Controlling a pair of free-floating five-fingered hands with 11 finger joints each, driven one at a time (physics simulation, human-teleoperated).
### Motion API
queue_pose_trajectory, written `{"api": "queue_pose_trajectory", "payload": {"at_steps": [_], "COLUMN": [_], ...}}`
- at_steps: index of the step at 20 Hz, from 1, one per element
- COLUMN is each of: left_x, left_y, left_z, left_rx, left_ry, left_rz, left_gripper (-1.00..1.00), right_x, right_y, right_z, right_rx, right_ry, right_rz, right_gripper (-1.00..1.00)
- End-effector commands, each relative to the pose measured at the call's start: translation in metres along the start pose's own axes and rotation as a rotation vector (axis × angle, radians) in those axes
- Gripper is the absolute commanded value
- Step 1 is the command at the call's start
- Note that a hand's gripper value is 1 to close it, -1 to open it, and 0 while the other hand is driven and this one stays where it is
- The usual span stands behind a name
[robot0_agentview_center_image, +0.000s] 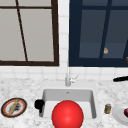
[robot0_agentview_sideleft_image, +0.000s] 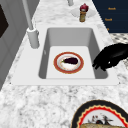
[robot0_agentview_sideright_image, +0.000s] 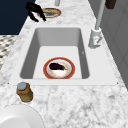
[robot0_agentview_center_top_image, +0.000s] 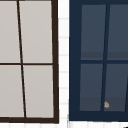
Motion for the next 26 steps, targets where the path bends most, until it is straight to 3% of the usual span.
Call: {"api": "queue_pose_trajectory", "payload": {"at_steps": [1,7,14,26], "left_x": [0.000,0.000,0.000,0.000], "left_y": [0.000,0.000,0.000,0.000], "left_z": [0.000,0.000,0.000,0.000], "left_rx": [0.000,0.000,0.000,0.000], "left_ry": [0.000,0.000,0.000,0.000], "left_rz": [0.000,0.000,0.000,0.000], "left_gripper": [0.00,0.00,0.00,0.00], "right_x": [0.010,0.019,0.030,0.072], "right_y": [-0.001,0.001,0.006,0.006], "right_z": [0.014,0.043,0.052,0.047], "right_rx": [0.008,-0.039,-0.049,-0.068], "right_ry": [-0.033,-0.021,-0.013,-0.038], "right_rz": [-0.097,-0.158,-0.206,-0.160], "right_gripper": [-1.00,-1.00,-1.00,-1.00]}}
